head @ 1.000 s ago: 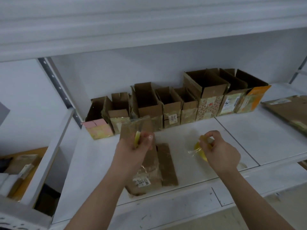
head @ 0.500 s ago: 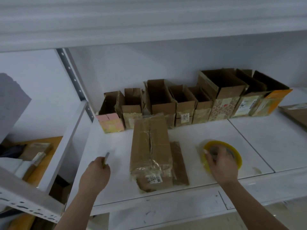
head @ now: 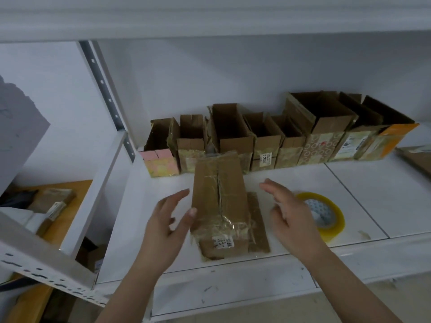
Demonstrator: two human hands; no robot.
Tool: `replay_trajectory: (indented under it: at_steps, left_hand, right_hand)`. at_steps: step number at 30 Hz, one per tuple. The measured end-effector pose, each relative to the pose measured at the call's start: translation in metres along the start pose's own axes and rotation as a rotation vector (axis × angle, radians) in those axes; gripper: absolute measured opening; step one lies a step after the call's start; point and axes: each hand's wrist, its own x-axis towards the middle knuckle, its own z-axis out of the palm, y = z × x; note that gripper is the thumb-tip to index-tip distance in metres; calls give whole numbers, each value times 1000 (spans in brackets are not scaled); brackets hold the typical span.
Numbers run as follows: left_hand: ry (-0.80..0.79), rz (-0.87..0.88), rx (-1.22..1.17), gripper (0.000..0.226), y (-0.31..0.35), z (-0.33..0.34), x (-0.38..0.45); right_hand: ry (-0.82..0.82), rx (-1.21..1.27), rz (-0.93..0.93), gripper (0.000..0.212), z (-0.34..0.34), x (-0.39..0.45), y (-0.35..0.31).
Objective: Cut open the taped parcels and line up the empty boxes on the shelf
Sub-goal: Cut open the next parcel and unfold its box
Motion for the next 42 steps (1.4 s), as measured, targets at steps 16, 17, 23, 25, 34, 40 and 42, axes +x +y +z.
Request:
replay_trajectory:
  at_steps: [16,17,23,25,34,40,42]
  left_hand:
    - [-82,202,42,58,-9,37,-13]
    - [-46,211,74,57,-11,41,-13]
    - [73,210,135,58,-18,52,-14]
    - [40,220,75,68,-23,47,-14]
    - [99,165,-56,62,-27,57,-26]
    - [21,191,-70,75,-32,51,-28]
    - [50,177,-78,70,-32,54,-29]
  right_hand:
    - [-186,-83,-77,70,40,-7,8]
    - [-102,-157,-127,69,44,-8,7]
    - [69,-239,-217,64,59,-13,8]
    - [16,-139,-186,65,52,-15,15]
    - [50,26,-203,57,61,-20,19]
    - [13,-9,-179,74,54,-21,21]
    - [94,-60,-196,67,59,-21,18]
